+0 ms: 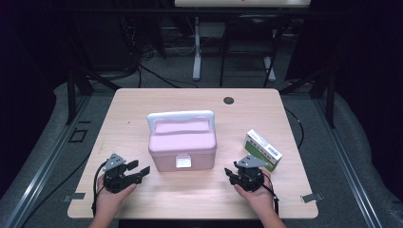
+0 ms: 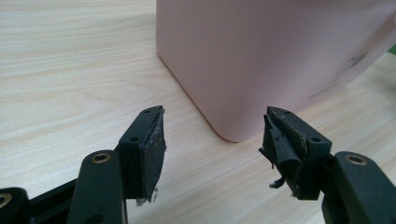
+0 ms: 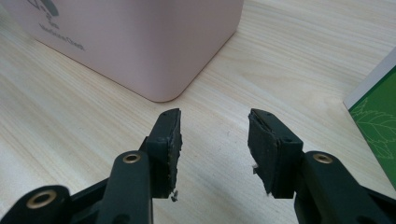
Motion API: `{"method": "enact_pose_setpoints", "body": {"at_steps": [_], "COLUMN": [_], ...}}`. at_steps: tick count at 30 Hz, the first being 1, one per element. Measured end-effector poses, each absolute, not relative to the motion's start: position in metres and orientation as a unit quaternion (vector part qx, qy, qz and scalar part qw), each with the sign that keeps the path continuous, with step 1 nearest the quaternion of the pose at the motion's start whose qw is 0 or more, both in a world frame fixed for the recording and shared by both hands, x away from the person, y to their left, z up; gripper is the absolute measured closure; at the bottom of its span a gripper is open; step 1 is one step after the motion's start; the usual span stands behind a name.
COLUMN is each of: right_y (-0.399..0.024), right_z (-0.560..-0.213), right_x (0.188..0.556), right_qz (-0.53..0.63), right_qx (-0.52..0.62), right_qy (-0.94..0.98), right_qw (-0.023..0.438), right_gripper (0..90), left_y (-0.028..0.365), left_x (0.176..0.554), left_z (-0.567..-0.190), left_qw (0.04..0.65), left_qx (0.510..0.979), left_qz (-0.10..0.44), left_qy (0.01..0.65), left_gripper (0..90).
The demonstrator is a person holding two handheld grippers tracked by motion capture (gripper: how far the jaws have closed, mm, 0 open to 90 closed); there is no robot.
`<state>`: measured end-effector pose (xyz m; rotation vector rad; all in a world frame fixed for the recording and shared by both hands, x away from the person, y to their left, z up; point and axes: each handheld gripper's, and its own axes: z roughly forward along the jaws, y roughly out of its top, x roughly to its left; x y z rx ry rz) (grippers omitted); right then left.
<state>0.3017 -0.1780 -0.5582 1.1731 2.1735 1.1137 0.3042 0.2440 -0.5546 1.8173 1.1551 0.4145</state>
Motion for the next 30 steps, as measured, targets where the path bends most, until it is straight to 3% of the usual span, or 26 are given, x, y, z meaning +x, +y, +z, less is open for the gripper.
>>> {"method": "enact_pose_setpoints", "body": {"at_steps": [6,22,30], "right_y": [-0.175,-0.167,-0.167], "right_z": [-0.561,-0.562,-0.562], "right_x": [0.308,0.324,0.343], "right_qz": [0.403,0.420,0.431], "right_qx": [0.418,0.419,0.452], "right_qy": [0.785,0.782,0.758], "right_qw": [0.215,0.191,0.188], "right_gripper": [54.2,54.5,55.0], "left_y": [0.242,0.238,0.233], "left_x": [0.309,0.325,0.335], "left_z": [-0.556,-0.558,-0.558], "left_qw": [0.451,0.451,0.451], "left_qx": [0.741,0.726,0.726], "left_qz": [0.177,0.160,0.163], "left_qy": [0.465,0.494,0.492], "left_gripper": [45.2,47.5,55.0]}}
